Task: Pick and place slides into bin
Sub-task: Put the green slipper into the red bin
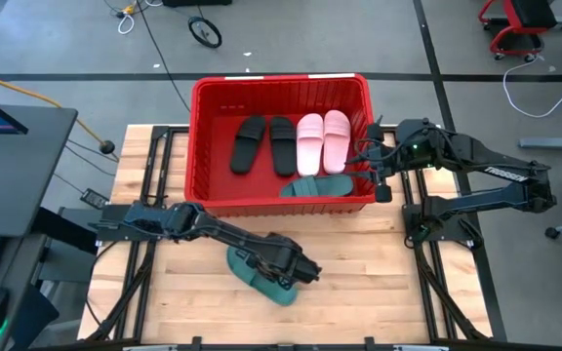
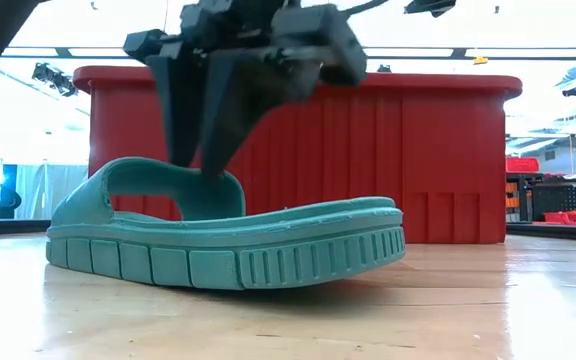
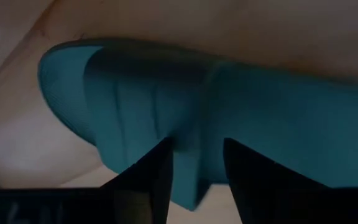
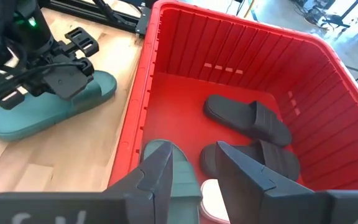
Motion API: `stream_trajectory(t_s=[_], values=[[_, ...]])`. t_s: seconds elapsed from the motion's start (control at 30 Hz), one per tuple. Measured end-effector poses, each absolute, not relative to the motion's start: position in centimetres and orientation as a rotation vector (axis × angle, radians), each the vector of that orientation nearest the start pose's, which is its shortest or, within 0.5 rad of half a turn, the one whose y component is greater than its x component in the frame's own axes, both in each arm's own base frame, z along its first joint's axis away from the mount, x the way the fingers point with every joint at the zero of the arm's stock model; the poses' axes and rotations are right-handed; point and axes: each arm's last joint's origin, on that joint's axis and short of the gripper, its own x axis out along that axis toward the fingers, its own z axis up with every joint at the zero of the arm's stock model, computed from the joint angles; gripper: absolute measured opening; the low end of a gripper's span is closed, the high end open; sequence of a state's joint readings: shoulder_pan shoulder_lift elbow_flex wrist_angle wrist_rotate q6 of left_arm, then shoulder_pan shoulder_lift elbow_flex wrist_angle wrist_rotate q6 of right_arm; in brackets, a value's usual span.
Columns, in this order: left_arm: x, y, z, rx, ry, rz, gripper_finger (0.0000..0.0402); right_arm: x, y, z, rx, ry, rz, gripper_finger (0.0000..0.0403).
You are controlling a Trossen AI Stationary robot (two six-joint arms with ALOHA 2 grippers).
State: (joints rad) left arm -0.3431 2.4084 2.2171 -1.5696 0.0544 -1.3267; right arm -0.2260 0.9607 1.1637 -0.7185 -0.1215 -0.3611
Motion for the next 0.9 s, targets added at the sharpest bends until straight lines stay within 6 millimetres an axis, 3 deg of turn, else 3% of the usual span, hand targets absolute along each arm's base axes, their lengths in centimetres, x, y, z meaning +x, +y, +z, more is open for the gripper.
stream_trajectory(t_s=[0.33,0.5,0.73,0.9], values=[[41.9,-14.7,18.3,-0.674,1.636,0.931,0.0137,17.7,-3.7,38.1,-0.272,0.519,-0.008,0.0125],[41.9,-14.6,18.4,-0.671,1.634,0.928,0.0102,17.7,-3.7,38.1,-0.272,0.519,-0.008,0.0125],[41.8,-14.7,18.7,-0.660,1.632,0.912,0.0014,17.7,-3.7,38.1,-0.272,0.519,-0.008,0.0125],[41.9,-15.0,19.9,-0.706,1.635,0.869,0.0009,17.7,-3.7,38.1,-0.272,0.519,-0.008,0.0125]])
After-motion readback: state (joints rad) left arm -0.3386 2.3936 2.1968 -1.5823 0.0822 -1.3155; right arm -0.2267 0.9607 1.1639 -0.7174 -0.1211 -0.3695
